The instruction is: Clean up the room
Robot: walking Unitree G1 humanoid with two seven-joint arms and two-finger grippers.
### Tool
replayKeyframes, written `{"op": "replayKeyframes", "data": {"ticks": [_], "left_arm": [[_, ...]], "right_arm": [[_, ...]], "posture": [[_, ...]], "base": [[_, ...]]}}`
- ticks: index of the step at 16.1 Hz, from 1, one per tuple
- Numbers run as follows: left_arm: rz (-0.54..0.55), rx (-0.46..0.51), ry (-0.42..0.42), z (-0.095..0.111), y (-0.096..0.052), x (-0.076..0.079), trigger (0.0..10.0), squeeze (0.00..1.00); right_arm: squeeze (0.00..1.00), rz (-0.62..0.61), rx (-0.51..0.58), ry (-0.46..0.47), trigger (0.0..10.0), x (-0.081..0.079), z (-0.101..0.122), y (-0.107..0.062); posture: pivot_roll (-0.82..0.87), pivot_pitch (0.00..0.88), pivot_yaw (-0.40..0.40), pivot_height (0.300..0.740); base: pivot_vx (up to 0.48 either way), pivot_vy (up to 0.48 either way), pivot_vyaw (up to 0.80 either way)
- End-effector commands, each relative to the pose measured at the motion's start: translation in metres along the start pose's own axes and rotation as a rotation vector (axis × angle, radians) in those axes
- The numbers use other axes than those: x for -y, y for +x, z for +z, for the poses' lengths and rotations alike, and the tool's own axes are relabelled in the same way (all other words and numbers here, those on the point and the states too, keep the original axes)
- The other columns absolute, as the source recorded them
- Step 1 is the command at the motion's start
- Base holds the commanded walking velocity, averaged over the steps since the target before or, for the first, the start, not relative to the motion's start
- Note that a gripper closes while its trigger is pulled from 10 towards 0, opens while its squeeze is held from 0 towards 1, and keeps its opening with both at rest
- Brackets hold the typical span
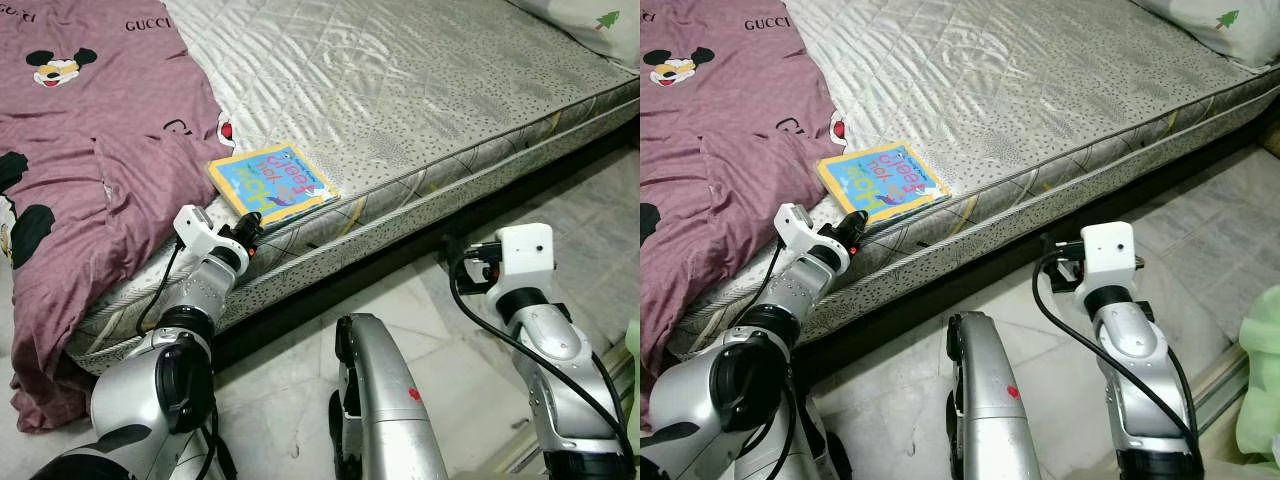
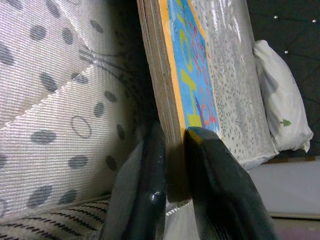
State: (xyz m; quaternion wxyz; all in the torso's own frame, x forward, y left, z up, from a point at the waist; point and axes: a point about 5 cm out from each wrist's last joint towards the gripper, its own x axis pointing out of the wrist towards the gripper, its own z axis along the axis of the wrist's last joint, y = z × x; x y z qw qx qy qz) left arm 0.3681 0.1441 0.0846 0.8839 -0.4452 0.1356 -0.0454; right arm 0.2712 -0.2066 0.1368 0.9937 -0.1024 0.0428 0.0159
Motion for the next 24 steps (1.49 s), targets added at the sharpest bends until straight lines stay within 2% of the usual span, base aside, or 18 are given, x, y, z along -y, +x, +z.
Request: {"op": "replayKeyframes", "data": {"ticks": [1, 5, 7, 8, 9, 10, 11, 13, 14, 15, 16, 18, 19, 22, 23, 24], "left_arm": [[0.037, 0.01, 0.018, 0.004, -0.003, -0.008, 0.0, 0.0], [0.077, 0.057, 0.058, 0.012, -0.004, -0.013, 0.0, 0.0], [0.109, 0.104, 0.147, 0.02, -0.006, -0.016, 0.0, 0.0], [0.111, 0.147, 0.217, 0.027, -0.007, -0.013, 0.0, 0.0], [0.096, 0.211, 0.318, 0.036, -0.007, -0.007, 0.0, 0.0], [0.055, 0.294, 0.454, 0.045, -0.01, 0.004, 0.0, 0.0], [0.02, 0.348, 0.543, 0.049, -0.013, 0.012, 0.0, 0.0], [0.008, 0.458, 0.75, 0.053, -0.037, 0.018, 0.0, 0.0], [0.008, 0.511, 0.812, 0.057, -0.053, 0.019, 0.0, 0.0], [0.007, 0.529, 0.838, 0.058, -0.06, 0.02, 0.0, 0.0], [0.007, 0.557, 0.908, 0.058, -0.073, 0.022, 0.0, 0.0], [-0.007, 0.531, 0.985, 0.05, -0.09, 0.018, 0.0, 0.0], [0.002, 0.487, 1.007, 0.043, -0.097, 0.013, 0.0, 0.0], [-0.002, 0.431, 1.031, 0.034, -0.102, 0.009, 0.0, 0.0], [0.008, 0.412, 1.031, 0.03, -0.1, 0.008, 0.2, 0.0], [0.028, 0.404, 1.035, 0.029, -0.099, 0.007, 3.3, 0.0]], "right_arm": [[0.0, -0.01, -0.005, -0.006, 10.0, 0.001, -0.002, 0.001], [0.0, -0.008, 0.007, 0.009, 10.0, -0.003, -0.002, 0.008], [0.0, 0.003, 0.022, 0.03, 10.0, -0.011, -0.001, 0.015], [0.0, 0.007, 0.03, 0.042, 10.0, -0.016, 0.0, 0.019], [0.0, 0.008, 0.037, 0.058, 10.0, -0.019, 0.001, 0.023], [0.0, 0.008, 0.046, 0.086, 10.0, -0.024, 0.001, 0.028], [0.0, 0.008, 0.051, 0.113, 10.0, -0.029, 0.002, 0.034], [0.0, 0.044, 0.043, 0.183, 10.0, -0.049, 0.002, 0.044], [0.0, 0.086, 0.05, 0.226, 10.0, -0.063, 0.004, 0.049], [0.0, 0.099, 0.055, 0.248, 10.0, -0.068, 0.005, 0.05], [0.0, 0.11, 0.058, 0.278, 10.0, -0.074, 0.006, 0.054], [0.0, 0.123, 0.065, 0.366, 10.0, -0.08, 0.007, 0.059], [0.0, 0.138, 0.088, 0.385, 10.0, -0.083, 0.009, 0.06], [0.0, 0.136, 0.103, 0.45, 10.0, -0.087, 0.011, 0.061], [0.0, 0.15, 0.115, 0.456, 10.0, -0.089, 0.014, 0.061], [0.0, 0.158, 0.12, 0.459, 10.0, -0.091, 0.015, 0.061]], "posture": [[-0.32, 0.136, -0.062, 0.478], [-0.28, 0.11, -0.052, 0.478], [-0.25, 0.092, -0.044, 0.478], [-0.23, 0.082, -0.039, 0.478], [-0.21, 0.067, -0.03, 0.478], [-0.18, 0.053, -0.021, 0.478], [-0.16, 0.04, -0.013, 0.478], [-0.11, 0.006, 0.01, 0.478], [-0.08, 0.0, 0.021, 0.478], [-0.08, 0.0, 0.022, 0.478], [-0.06, 0.0, 0.025, 0.478], [-0.04, 0.0, 0.038, 0.478], [-0.04, 0.0, 0.043, 0.478], [-0.05, 0.0, 0.06, 0.5], [-0.06, 0.0, 0.062, 0.513], [-0.06, 0.0, 0.06, 0.522]], "base": [[0.0, 0.0, 0.0], [0.0, 0.0, 0.0], [0.0, 0.0, 0.0], [0.0, 0.0, 0.0], [0.0, 0.0, 0.0], [0.0, 0.0, 0.0], [0.0, 0.0, 0.0], [0.0, 0.0, 0.0], [0.0, 0.0, 0.0], [0.0, 0.0, 0.0], [0.0, 0.0, 0.0], [0.0, 0.0, 0.0], [0.0, 0.0, 0.0], [0.0, 0.0, 0.0], [0.0, 0.0, 0.0], [0.0, 0.0, 0.0]]}}
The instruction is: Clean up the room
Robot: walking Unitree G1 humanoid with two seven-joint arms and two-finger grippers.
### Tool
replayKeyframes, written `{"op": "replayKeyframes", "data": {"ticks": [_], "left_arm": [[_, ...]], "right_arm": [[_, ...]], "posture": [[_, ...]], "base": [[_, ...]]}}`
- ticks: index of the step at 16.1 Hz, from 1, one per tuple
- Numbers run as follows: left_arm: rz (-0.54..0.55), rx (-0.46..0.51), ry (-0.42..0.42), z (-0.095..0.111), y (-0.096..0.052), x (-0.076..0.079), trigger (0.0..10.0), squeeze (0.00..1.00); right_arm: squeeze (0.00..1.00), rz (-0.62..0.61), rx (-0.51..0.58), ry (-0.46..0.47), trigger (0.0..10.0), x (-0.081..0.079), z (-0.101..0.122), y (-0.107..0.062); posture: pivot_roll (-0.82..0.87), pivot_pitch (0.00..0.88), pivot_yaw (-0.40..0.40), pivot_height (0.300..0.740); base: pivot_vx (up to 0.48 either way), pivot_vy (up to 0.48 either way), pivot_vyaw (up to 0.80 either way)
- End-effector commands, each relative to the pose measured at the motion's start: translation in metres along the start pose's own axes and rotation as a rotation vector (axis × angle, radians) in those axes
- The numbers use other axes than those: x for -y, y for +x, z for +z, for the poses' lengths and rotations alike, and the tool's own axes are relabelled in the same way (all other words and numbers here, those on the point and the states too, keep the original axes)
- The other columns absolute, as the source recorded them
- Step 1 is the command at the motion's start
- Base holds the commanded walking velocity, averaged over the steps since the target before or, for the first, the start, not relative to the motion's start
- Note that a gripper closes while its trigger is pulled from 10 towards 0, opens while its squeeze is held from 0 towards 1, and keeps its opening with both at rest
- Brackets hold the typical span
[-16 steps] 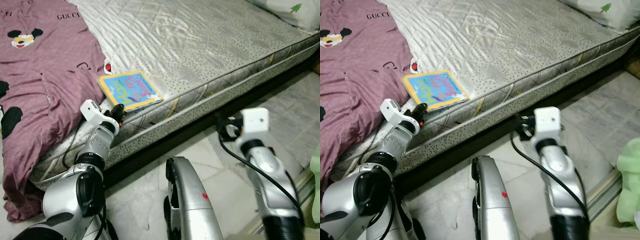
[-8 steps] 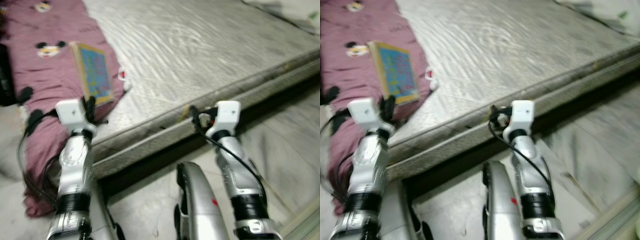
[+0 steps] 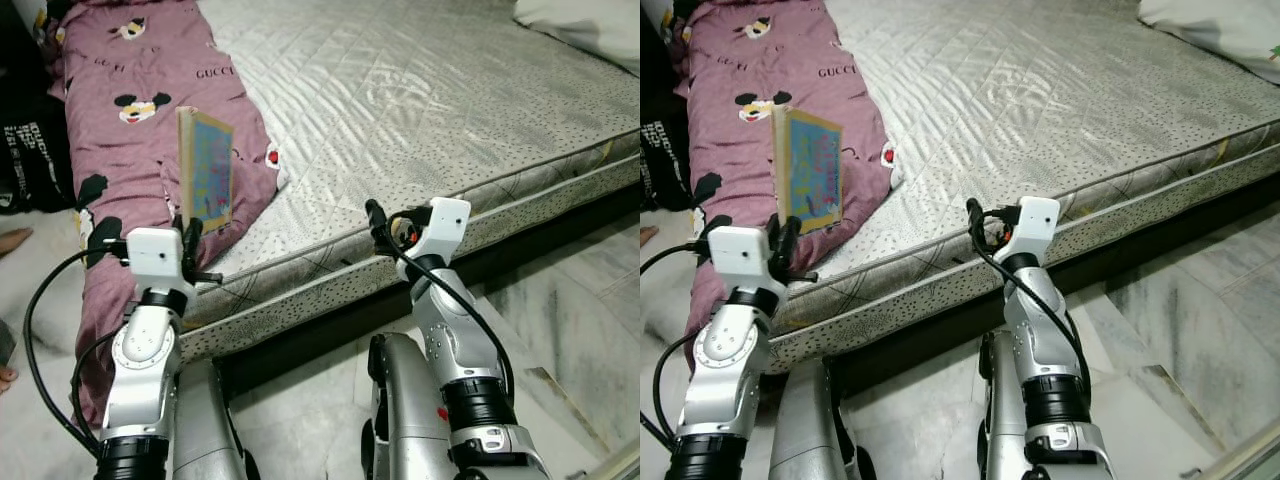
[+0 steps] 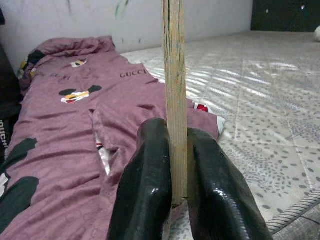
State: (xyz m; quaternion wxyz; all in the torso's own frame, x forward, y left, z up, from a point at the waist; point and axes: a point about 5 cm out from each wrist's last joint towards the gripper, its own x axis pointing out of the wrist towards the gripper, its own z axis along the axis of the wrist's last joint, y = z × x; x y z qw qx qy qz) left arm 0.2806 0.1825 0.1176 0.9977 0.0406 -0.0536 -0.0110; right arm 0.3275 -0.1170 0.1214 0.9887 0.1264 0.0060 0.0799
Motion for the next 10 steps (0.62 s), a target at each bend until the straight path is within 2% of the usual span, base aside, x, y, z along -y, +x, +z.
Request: {"op": "replayKeyframes", "data": {"ticks": [1, 3, 5, 6, 9, 10], "left_arm": [[0.014, 0.003, 0.021, 0.005, 0.003, 0.0, 10.0, 0.0], [0.041, -0.044, 0.041, -0.003, 0.003, 0.002, 10.0, 0.0], [0.073, -0.083, 0.116, -0.005, 0.006, 0.005, 10.0, 0.0], [0.088, -0.093, 0.124, -0.004, 0.007, 0.006, 10.0, 0.0], [-0.019, -0.034, 0.088, 0.005, 0.011, 0.014, 10.0, 0.0], [-0.005, -0.03, 0.09, 0.006, 0.011, 0.014, 10.0, 0.0]], "right_arm": [[0.0, 0.026, 0.026, 0.008, 10.0, -0.005, 0.006, 0.004], [0.0, 0.031, 0.038, 0.011, 10.0, -0.007, 0.009, 0.006], [0.0, 0.032, 0.052, 0.009, 10.0, -0.006, 0.014, 0.008], [0.0, 0.027, 0.055, 0.008, 10.0, -0.005, 0.014, 0.008], [0.0, 0.013, 0.051, 0.01, 10.0, -0.002, 0.012, 0.007], [0.0, 0.014, 0.046, 0.011, 10.0, -0.003, 0.01, 0.007]], "posture": [[-0.07, 0.0, 0.061, 0.531], [-0.08, 0.0, 0.062, 0.549], [-0.09, 0.0, 0.068, 0.575], [-0.09, 0.0, 0.069, 0.584], [-0.08, 0.0, 0.064, 0.615], [-0.08, 0.0, 0.053, 0.624]], "base": [[0.0, 0.0, 0.0], [0.0, 0.0, 0.0], [0.0, 0.0, 0.0], [0.0, 0.0, 0.0], [0.0, 0.0, 0.0], [0.0, 0.0, 0.0]]}}
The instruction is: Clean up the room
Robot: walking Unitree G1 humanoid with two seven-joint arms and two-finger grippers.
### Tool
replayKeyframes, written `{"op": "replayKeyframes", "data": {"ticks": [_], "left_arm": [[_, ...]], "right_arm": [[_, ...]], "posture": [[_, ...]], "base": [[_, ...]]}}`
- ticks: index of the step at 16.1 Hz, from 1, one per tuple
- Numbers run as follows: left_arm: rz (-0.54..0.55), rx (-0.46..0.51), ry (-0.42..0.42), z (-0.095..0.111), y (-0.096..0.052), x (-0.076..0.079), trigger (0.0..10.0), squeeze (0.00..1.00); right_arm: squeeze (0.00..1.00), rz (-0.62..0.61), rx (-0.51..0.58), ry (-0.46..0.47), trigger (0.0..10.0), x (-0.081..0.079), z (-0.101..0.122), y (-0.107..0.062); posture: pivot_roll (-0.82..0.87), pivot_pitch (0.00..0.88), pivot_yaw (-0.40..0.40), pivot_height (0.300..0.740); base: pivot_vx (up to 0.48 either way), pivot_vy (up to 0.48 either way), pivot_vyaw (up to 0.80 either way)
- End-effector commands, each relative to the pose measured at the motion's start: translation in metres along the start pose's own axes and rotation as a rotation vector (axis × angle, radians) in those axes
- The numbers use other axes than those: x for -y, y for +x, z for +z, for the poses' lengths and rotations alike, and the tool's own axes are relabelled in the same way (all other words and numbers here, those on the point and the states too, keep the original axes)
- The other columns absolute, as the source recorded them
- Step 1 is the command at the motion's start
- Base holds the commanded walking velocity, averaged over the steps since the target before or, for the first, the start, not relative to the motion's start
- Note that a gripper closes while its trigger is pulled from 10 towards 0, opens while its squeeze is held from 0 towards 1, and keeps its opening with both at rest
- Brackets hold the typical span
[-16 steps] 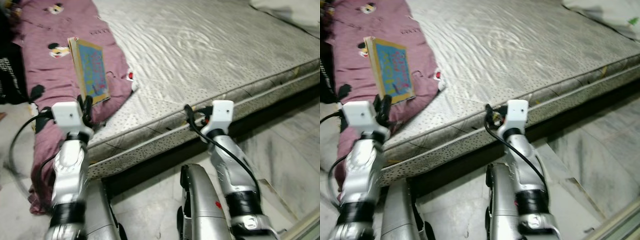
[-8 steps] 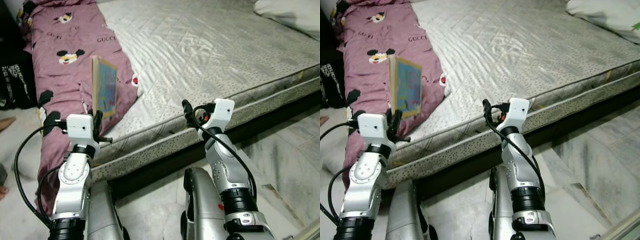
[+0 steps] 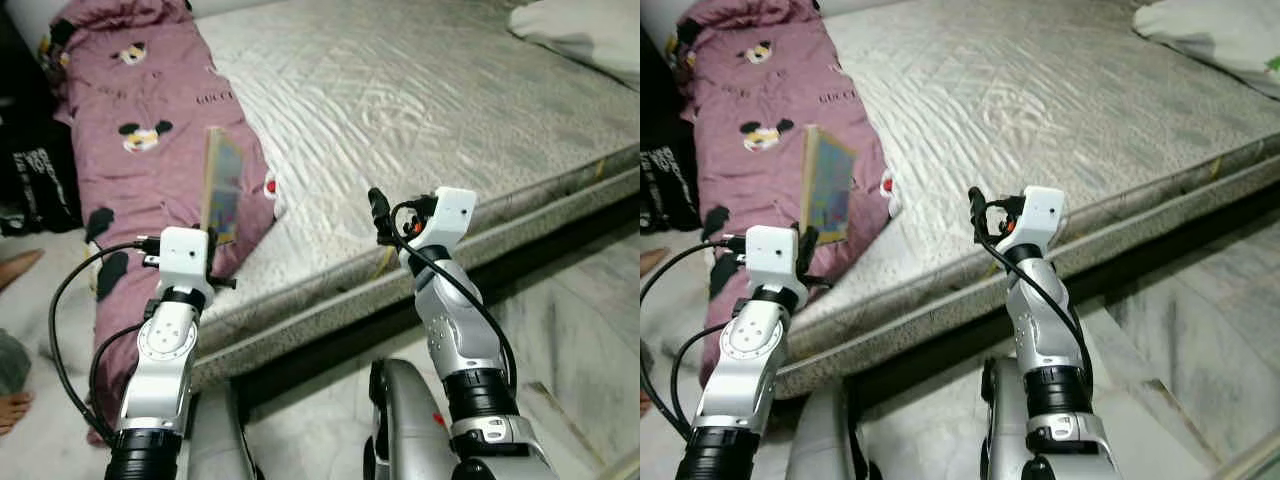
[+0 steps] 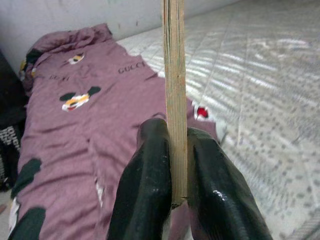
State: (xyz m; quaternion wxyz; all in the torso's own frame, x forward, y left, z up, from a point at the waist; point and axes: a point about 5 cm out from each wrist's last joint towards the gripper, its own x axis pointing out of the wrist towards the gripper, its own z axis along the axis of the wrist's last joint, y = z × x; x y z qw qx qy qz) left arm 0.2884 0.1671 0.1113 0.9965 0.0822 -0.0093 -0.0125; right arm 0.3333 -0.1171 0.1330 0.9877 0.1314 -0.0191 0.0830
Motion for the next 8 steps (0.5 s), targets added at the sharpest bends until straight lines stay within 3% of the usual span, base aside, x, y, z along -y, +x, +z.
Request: {"op": "replayKeyframes", "data": {"ticks": [1, 8], "left_arm": [[0.019, 0.062, 0.007, 0.0124, 0.0043, -0.0033, 10.0, 0.0], [-0.033, 0.085, -0.062, 0.0157, 0.0011, 0.0049, 10.0, 0.0]], "right_arm": [[0.0, 0.009, -0.009, 0.005, 10.0, -0.0039, -0.0027, 0.0011], [0.0, 0.023, -0.02, -0.01, 10.0, -0.0045, -0.003, -0.0002]], "posture": [[-0.08, 0.0, 0.047, 0.632], [-0.08, 0.0, 0.035, 0.711]], "base": [[0.0, 0.0, 0.0], [0.0, 0.0, 0.0]]}}
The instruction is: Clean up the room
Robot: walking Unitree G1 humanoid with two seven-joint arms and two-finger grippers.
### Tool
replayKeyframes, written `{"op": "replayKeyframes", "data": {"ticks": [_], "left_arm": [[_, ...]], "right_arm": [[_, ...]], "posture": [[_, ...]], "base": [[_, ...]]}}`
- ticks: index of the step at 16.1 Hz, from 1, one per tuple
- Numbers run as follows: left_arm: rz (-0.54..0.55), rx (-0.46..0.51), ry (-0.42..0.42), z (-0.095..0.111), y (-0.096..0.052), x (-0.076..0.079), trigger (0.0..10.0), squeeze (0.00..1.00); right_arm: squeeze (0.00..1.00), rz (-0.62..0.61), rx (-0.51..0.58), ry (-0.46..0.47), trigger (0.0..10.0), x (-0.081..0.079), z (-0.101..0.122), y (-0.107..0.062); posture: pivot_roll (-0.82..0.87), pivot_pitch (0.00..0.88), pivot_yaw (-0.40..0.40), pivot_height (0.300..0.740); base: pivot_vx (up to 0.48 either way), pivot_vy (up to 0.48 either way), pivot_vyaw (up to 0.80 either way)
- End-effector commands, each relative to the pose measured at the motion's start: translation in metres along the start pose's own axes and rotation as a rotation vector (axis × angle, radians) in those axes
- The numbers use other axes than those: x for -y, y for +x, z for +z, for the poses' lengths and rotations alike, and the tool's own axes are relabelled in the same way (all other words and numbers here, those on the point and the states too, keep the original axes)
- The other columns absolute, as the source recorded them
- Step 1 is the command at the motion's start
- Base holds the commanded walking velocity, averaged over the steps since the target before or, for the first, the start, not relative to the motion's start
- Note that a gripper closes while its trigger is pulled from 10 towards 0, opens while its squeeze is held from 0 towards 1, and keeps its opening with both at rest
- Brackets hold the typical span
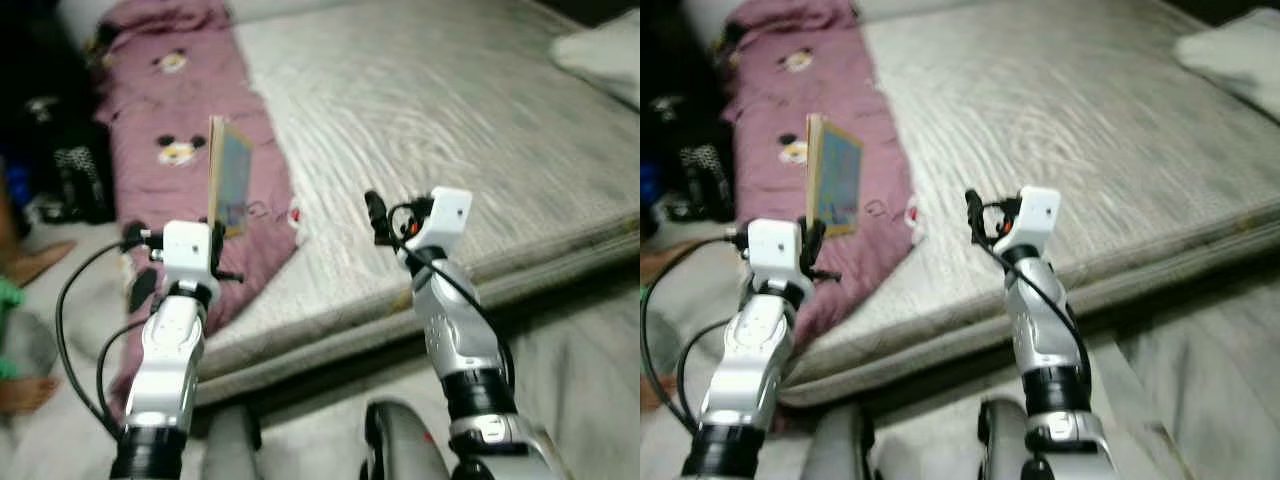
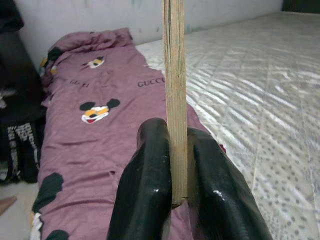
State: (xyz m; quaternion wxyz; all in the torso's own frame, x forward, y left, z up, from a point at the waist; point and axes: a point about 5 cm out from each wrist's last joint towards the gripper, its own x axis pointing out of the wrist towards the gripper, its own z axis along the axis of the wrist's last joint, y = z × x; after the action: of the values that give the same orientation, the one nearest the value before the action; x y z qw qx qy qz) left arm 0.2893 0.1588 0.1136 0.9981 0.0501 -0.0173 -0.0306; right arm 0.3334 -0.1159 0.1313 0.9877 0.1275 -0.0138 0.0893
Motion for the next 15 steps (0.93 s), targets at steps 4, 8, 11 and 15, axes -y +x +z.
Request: {"op": "replayKeyframes", "data": {"ticks": [4, 8, 11, 15], "left_arm": [[-0.014, 0.07, 0.012, 0.012, 0.001, -0.001, 10.0, 0.0], [-0.05, 0.063, 0.016, 0.011, 0.002, 0.005, 10.0, 0.0], [-0.06, 0.054, 0.018, 0.006, -0.001, 0.007, 10.0, 0.0], [-0.083, 0.043, 0.035, 0.001, -0.002, 0.016, 10.0, 0.0]], "right_arm": [[0.0, 0.007, -0.009, 0.003, 10.0, -0.004, -0.003, -0.003], [0.0, -0.005, -0.015, -0.016, 10.0, 0.0, -0.003, -0.001], [0.0, -0.015, -0.022, -0.029, 10.0, 0.003, -0.005, -0.002], [0.0, -0.031, -0.023, -0.043, 10.0, 0.005, -0.006, -0.003]], "posture": [[-0.09, 0.0, 0.039, 0.74], [-0.08, 0.0, 0.025, 0.74], [-0.09, 0.0, 0.028, 0.74], [-0.1, 0.0, 0.032, 0.74]], "base": [[0.0, 0.0, 0.0], [0.0, 0.0, 0.0], [0.0, 0.0, 0.0], [0.0, 0.0, 0.0]]}}
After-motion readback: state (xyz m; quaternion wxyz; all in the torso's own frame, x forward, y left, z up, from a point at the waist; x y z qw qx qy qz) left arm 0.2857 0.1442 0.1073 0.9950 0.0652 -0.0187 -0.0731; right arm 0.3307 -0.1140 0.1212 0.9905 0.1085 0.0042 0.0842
